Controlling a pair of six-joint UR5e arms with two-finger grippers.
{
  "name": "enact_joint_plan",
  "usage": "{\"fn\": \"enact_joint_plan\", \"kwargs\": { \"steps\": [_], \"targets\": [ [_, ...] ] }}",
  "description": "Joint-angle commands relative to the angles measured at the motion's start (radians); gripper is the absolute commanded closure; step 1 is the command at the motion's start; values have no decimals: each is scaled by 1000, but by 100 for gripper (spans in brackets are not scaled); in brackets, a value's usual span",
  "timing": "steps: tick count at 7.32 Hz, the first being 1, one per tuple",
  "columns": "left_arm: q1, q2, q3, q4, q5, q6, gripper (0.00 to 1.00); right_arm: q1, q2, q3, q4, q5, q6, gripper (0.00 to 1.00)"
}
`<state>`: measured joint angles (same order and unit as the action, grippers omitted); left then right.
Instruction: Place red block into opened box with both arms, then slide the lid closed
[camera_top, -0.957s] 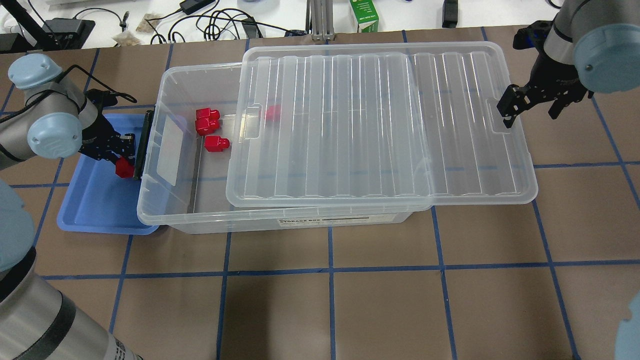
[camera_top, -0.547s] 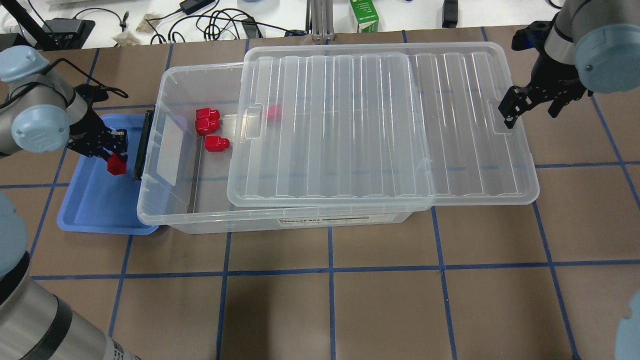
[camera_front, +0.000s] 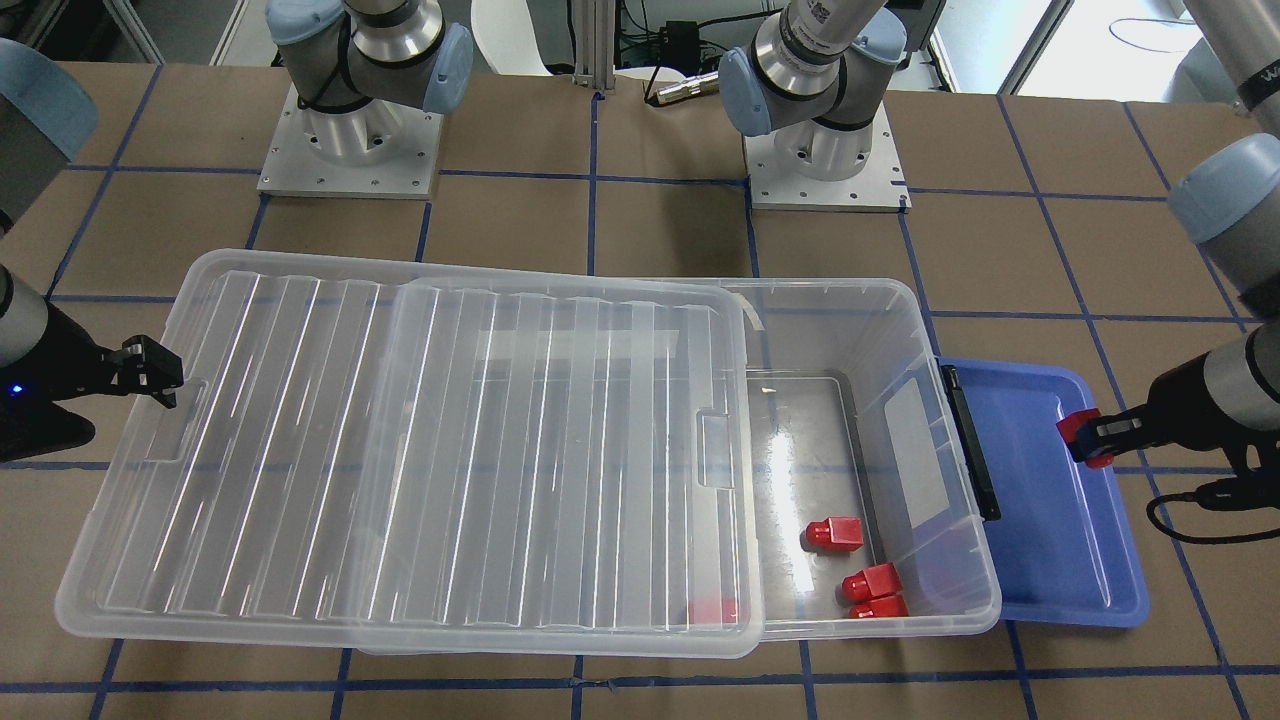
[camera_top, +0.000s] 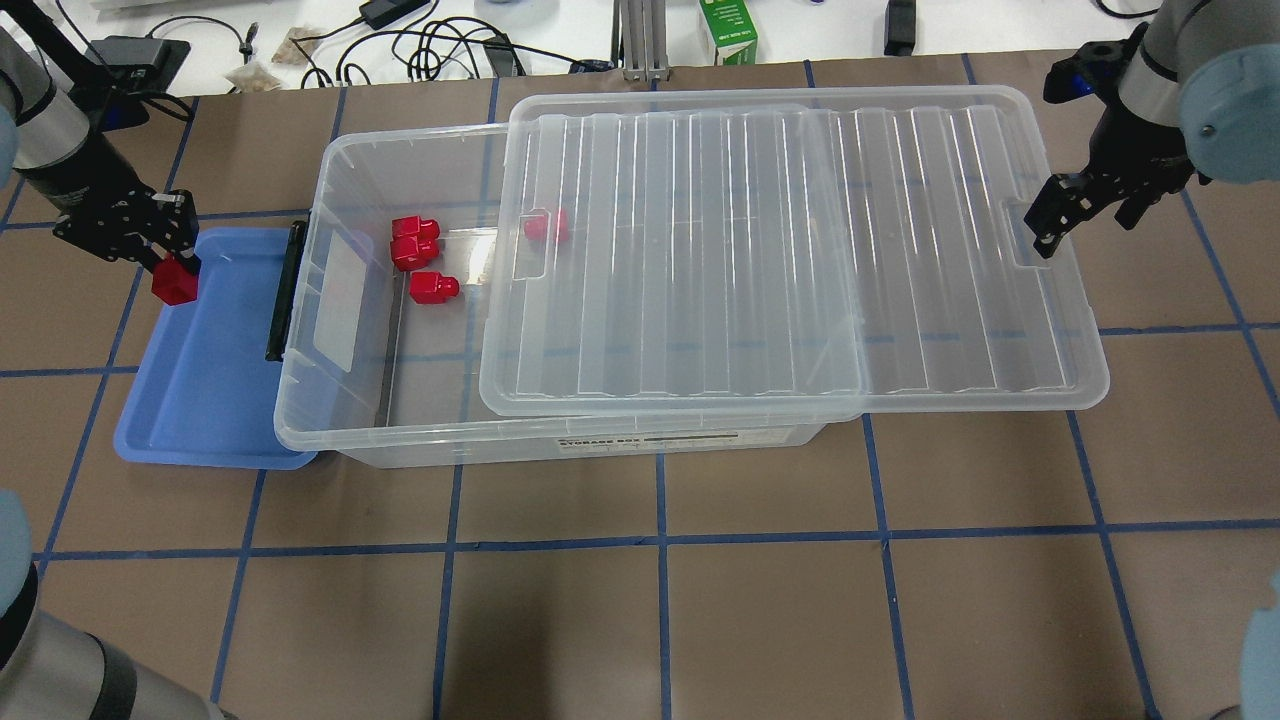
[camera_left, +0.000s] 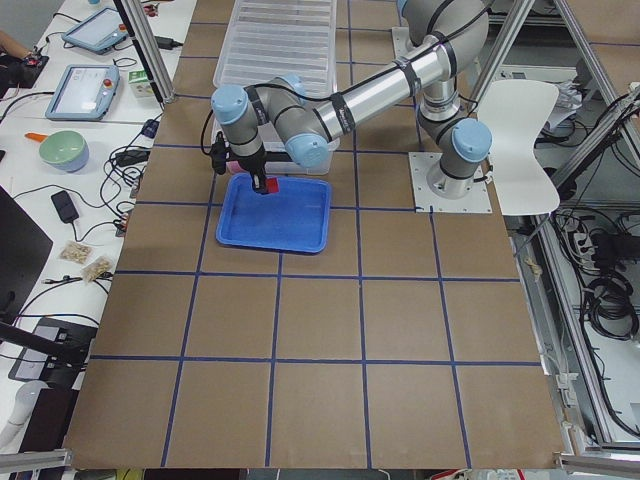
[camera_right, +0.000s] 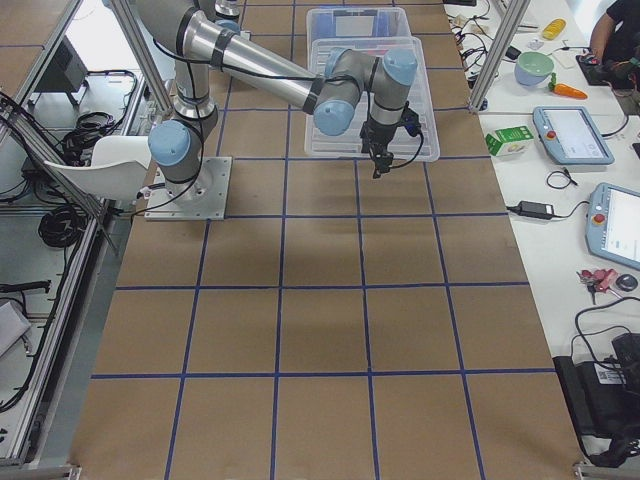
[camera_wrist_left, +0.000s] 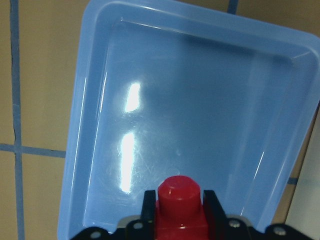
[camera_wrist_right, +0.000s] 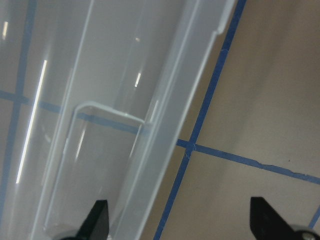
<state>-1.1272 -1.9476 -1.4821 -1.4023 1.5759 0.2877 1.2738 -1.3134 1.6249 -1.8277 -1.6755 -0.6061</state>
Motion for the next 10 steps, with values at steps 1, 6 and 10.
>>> {"fn": "enact_joint_plan", "kwargs": {
  "steps": [1,6,10],
  "targets": [
    [-49,39,-3,-17,-94,-65,98,-1,3,0,-4,-1,-27,0],
    [-274,41,-12,20,-123,-312,94,-28,11,1,-22,-1,-123,0],
    [-375,30,-183,242,-112,-354,95,-28,8,1,-19,-3,-121,0]
  ]
}}
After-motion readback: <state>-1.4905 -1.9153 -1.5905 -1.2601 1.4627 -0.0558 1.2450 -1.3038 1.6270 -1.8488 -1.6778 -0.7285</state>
